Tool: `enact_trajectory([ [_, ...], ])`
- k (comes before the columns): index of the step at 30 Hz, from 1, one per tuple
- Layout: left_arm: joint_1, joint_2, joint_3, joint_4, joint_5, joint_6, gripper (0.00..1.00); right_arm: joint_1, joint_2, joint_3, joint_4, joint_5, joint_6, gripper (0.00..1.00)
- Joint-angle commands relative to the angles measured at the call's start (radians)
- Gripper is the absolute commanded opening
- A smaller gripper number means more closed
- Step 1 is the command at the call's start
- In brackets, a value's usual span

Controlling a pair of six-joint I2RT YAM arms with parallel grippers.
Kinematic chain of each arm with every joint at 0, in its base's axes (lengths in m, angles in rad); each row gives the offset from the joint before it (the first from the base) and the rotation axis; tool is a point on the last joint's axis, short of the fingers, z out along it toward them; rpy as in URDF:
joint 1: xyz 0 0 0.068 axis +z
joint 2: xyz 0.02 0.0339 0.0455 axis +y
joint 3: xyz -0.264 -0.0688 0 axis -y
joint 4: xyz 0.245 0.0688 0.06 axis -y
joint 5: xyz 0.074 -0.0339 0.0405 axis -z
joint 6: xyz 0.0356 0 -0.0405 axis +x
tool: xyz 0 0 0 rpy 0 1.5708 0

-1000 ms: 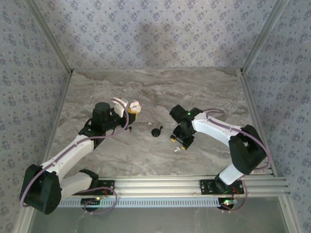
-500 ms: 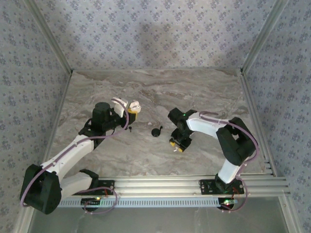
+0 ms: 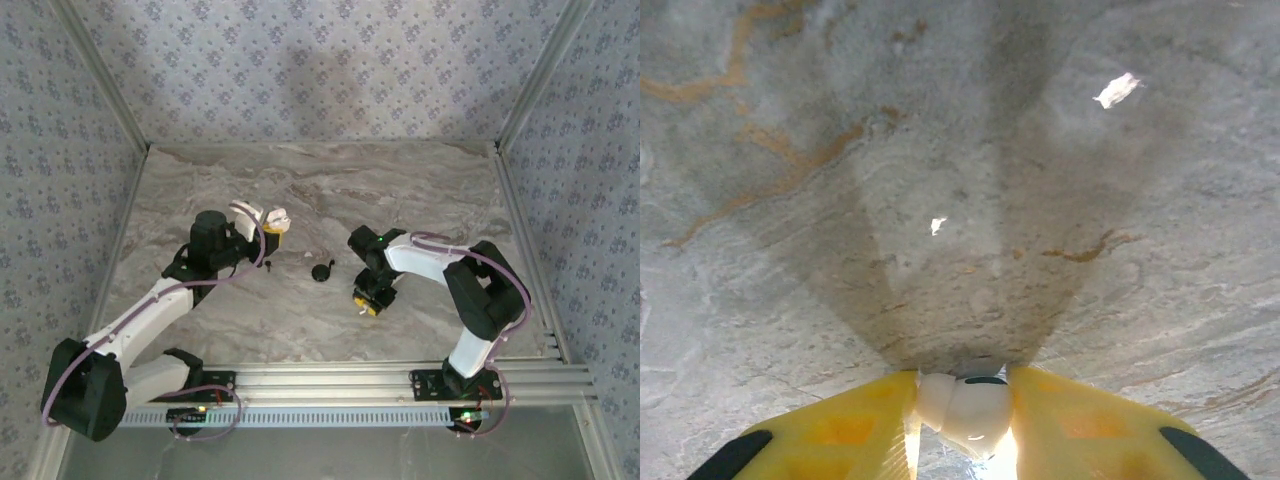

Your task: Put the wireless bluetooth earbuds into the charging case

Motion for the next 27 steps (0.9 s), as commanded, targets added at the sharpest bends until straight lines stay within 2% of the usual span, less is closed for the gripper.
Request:
enact_trajectory([
  [1, 0.008, 0.006, 0.017, 0.017, 0.024, 0.002, 0.11, -0.005, 0.008, -0.014, 0.005, 0.011, -0.005, 0.26],
  [6, 0.009, 0.022, 0.006, 0.050, 0.064, -0.002, 0.11, -0.004, -0.051, -0.007, -0.001, 0.085, -0.052, 0.23],
  [9, 0.007, 0.041, 0.001, 0.079, 0.116, -0.008, 0.11, 0.004, -0.121, 0.000, 0.019, 0.178, -0.115, 0.22],
  [13, -0.020, 0.062, 0.000, 0.108, 0.187, 0.009, 0.11, 0.020, -0.236, 0.010, 0.037, 0.298, -0.232, 0.21],
  [16, -0.055, 0.074, 0.014, 0.100, 0.211, 0.043, 0.12, 0.034, -0.329, 0.035, 0.064, 0.354, -0.380, 0.21],
  [23, -0.148, 0.110, 0.013, 0.184, 0.154, 0.105, 0.11, 0.057, -0.539, 0.076, 0.177, 0.405, -0.661, 0.19],
  [27, -0.189, 0.162, 0.029, 0.253, 0.098, 0.119, 0.11, 0.074, -0.570, 0.118, 0.219, 0.415, -0.689, 0.19],
])
